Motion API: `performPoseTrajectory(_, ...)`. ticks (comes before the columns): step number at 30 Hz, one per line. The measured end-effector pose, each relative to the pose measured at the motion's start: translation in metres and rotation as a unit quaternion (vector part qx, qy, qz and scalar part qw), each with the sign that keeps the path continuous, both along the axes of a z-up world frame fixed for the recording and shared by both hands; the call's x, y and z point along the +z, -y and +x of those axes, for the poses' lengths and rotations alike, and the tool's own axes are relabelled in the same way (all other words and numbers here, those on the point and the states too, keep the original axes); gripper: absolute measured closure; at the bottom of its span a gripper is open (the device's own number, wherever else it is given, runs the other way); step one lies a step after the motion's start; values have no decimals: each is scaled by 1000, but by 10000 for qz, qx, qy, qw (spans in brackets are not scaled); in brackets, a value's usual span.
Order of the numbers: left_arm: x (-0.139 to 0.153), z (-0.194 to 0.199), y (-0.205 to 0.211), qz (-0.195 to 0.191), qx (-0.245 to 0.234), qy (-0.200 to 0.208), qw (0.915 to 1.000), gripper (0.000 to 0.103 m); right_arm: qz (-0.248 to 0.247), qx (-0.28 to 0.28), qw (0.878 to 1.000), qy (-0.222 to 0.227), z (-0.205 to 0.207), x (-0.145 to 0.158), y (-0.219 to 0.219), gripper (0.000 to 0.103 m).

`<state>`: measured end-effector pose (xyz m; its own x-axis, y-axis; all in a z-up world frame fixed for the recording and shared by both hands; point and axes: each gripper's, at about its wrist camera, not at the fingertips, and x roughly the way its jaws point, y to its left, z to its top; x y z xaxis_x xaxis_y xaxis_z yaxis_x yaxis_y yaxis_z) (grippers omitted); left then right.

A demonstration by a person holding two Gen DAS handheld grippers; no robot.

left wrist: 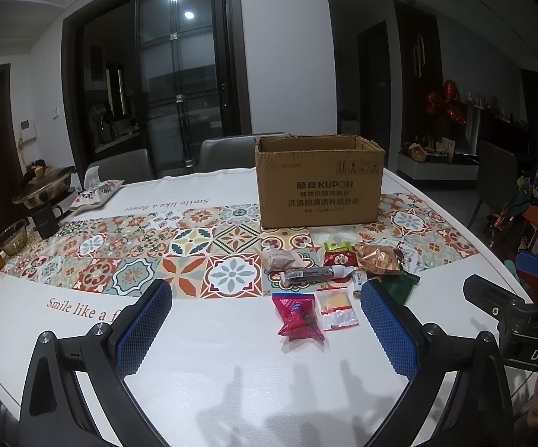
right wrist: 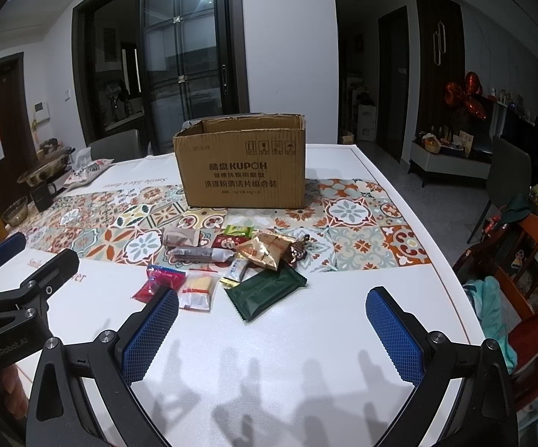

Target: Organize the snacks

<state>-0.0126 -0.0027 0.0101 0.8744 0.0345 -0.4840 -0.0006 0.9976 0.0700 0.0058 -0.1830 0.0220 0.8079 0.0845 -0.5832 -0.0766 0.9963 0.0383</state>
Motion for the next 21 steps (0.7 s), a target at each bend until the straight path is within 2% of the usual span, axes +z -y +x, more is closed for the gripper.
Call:
performPoseTrajectory(7, -9, 9, 0, -86, -3, -190, 9998, 0, 67, 57, 9999, -124, 8, -7, -2, 1)
performPoseTrajectory(14, -21, 32, -2, -323, -141, -489, 9982, 0, 214, 24, 9988, -444, 34, -22, -4, 1)
performPoseTrajectory(18, -28, 45, -1, -288, -170, -539, 9980, 1, 393, -44, 9963, -761, 56, -36, -4, 6)
performPoseTrajectory(21, -36, 59, -1, -312, -191, -688, 9970, 5, 522, -76, 9933, -1025, 70, -48, -4, 11)
